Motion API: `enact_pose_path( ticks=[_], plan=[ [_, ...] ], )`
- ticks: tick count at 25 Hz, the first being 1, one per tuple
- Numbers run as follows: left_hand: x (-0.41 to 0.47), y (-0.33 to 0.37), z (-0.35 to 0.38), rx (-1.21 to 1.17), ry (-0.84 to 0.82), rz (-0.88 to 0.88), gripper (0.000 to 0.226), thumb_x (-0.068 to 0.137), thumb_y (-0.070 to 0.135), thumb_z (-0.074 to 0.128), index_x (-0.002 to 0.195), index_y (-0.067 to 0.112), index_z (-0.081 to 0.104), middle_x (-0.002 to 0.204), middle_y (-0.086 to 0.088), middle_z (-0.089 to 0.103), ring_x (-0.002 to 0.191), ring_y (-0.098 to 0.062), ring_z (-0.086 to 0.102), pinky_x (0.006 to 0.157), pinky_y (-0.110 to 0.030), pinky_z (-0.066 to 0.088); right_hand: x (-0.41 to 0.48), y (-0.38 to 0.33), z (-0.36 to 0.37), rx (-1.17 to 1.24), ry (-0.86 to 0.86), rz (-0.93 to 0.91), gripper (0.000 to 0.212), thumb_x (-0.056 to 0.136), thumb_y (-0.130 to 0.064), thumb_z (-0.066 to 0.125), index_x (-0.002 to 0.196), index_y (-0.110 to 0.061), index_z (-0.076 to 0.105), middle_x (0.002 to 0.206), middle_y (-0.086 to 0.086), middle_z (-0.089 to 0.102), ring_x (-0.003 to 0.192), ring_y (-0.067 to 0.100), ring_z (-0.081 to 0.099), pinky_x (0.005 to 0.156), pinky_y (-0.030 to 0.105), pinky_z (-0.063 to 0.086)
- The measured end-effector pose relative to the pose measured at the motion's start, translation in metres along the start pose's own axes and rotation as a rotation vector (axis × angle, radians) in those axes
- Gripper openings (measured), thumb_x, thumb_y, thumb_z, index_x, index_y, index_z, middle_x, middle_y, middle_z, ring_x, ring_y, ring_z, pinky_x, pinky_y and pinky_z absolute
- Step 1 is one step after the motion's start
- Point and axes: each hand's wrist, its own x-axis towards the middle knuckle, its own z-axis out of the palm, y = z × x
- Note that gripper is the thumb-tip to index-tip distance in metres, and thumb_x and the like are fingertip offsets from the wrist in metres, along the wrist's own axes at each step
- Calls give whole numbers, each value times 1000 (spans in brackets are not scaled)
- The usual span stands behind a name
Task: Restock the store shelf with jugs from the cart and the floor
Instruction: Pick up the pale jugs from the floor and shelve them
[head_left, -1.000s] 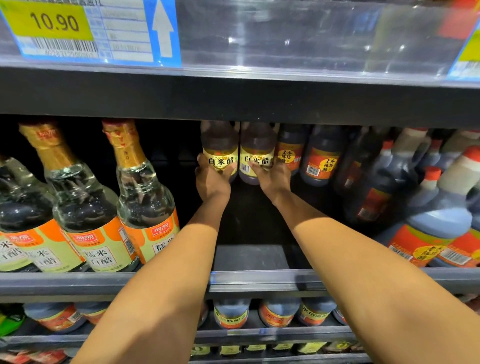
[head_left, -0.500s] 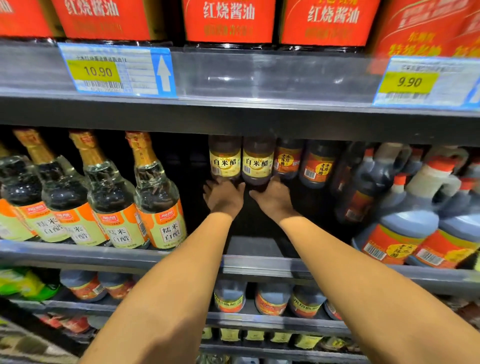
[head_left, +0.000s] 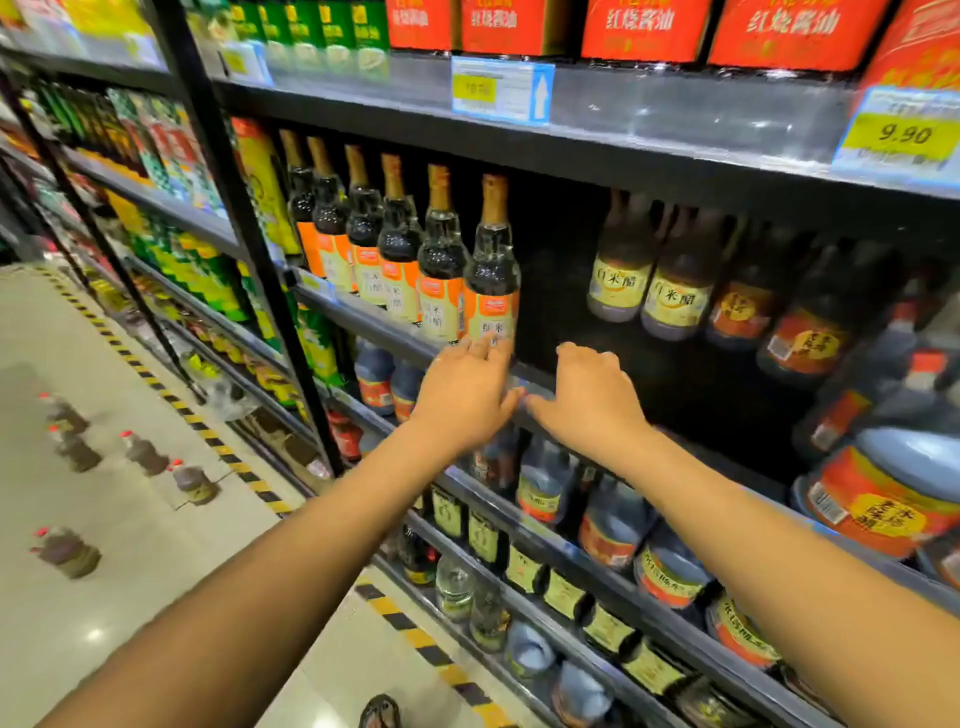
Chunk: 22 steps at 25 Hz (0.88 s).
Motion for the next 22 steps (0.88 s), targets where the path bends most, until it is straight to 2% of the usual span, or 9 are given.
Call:
enact_pose_path(
  ticks=[4, 7, 10, 14, 18, 22],
  plan=[
    [-82, -71, -5, 139, -51, -204, 69, 95, 51, 41, 149, 13, 21, 153, -13, 30, 142, -30, 26, 114, -42, 27, -16, -73, 19, 11, -53, -237, 53, 86, -46, 56, 119, -6, 45, 122, 15, 53, 116, 36, 45, 91, 42, 43],
    [-142, -125, -4, 142, -111, -398, 72, 95, 55, 38, 151, 16, 15, 156, -12, 23, 144, -30, 19, 116, -44, 23, -25, -135, 49, 30, -115, -371, 52, 87, -47, 55, 119, -7, 45, 122, 15, 52, 116, 36, 44, 91, 44, 42],
    [-208, -190, 3, 144, -114, -588, 77, 91, 62, 40, 150, 17, 18, 152, -12, 29, 140, -33, 26, 112, -45, 27, -32, -209, 87, -7, -205, -485, 53, 89, -48, 51, 122, -7, 43, 125, 16, 49, 118, 37, 42, 91, 45, 41],
    [-298, -278, 18, 134, -189, -823, 81, 86, 67, 42, 147, 17, 23, 152, -15, 30, 139, -34, 28, 111, -44, 28, -42, -316, 153, -81, -360, -623, 60, 87, -46, 53, 131, -8, 38, 133, 17, 45, 123, 38, 40, 98, 46, 41],
    [-398, -369, 28, 115, -258, -1041, 88, 85, 70, 40, 150, 15, 18, 155, -18, 23, 142, -37, 23, 113, -45, 25, -65, -431, 218, -93, -538, -687, 59, 87, -47, 52, 132, -10, 38, 135, 16, 44, 129, 36, 36, 102, 46, 35],
    [-469, -432, 36, 72, -292, -1190, 90, 85, 71, 40, 149, 12, 18, 153, -21, 26, 139, -38, 28, 112, -46, 28, -84, -503, 271, -85, -705, -640, 60, 87, -46, 53, 132, -11, 36, 135, 15, 43, 128, 36, 37, 102, 44, 37]
  ],
)
